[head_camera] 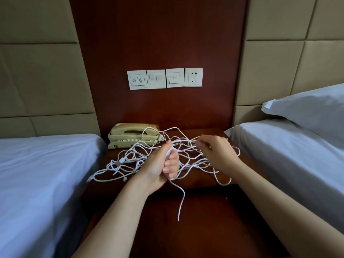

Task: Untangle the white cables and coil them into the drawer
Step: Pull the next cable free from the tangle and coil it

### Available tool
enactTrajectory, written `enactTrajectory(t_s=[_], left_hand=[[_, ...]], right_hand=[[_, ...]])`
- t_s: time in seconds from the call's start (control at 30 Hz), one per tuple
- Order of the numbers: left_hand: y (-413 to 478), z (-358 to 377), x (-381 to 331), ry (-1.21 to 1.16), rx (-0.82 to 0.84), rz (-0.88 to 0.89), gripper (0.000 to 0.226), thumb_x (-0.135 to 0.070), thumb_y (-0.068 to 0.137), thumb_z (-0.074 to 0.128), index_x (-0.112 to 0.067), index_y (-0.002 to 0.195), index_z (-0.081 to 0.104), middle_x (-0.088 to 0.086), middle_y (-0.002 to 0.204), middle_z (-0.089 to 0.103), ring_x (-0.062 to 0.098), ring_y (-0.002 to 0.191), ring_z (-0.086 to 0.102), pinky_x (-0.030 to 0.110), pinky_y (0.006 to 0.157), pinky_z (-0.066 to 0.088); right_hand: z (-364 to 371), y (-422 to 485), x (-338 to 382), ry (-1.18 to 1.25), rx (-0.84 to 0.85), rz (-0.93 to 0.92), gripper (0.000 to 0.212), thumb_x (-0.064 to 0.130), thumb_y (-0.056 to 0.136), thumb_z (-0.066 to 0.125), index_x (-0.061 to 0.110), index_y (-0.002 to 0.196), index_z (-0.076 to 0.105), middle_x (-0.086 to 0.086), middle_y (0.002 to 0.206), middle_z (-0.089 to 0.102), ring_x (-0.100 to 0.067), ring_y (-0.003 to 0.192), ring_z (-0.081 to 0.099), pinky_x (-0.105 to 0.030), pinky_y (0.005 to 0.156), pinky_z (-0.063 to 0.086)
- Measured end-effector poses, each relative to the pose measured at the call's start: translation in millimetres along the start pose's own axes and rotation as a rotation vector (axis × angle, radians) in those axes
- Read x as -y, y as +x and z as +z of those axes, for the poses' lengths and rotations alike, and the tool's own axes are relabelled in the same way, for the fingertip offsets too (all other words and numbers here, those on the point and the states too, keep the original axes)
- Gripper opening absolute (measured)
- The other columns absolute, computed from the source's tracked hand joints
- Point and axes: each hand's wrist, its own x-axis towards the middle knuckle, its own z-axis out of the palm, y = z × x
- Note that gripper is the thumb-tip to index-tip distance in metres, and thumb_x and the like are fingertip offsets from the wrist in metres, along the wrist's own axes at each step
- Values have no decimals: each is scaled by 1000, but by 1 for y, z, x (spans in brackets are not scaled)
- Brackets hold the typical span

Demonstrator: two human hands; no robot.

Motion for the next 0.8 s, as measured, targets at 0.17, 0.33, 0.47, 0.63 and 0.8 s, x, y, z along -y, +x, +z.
enactTrajectory(t_s=[0.17,0.33,0.47,0.63,0.8], left_hand=[[1,-1,-1,-174,-6,20,48,-34,101,28,-16,57,29,-8,40,22,4,32,20,17,35,21],[4,-4,-1,-258,-84,28,45,-37,100,32,-16,61,35,-9,42,26,3,32,25,16,36,26],[8,-2,-2,-312,-118,54,38,-33,101,33,-15,68,39,-8,46,32,4,36,33,15,40,35],[10,0,-4,-265,-204,178,34,-23,102,33,-11,71,41,-3,48,36,7,38,39,16,41,36],[17,-1,1,75,-310,235,35,-23,101,36,-10,72,48,-6,45,50,6,40,47,18,45,37]], right_hand=[[19,-8,14,-293,147,-161,26,36,97,43,24,92,66,1,89,67,-26,89,60,-29,63,34],[20,-13,34,-452,331,-347,29,34,100,36,23,104,62,-5,99,66,-30,94,60,-30,67,35],[16,-16,45,-553,384,-469,34,36,101,34,16,104,60,-6,104,65,-30,95,61,-32,70,39],[4,-16,56,-448,346,-507,29,35,98,39,15,97,60,-5,99,65,-30,91,60,-34,66,36],[-9,-13,63,-300,279,-519,21,34,94,49,16,99,58,-4,95,67,-32,86,60,-35,64,37]])
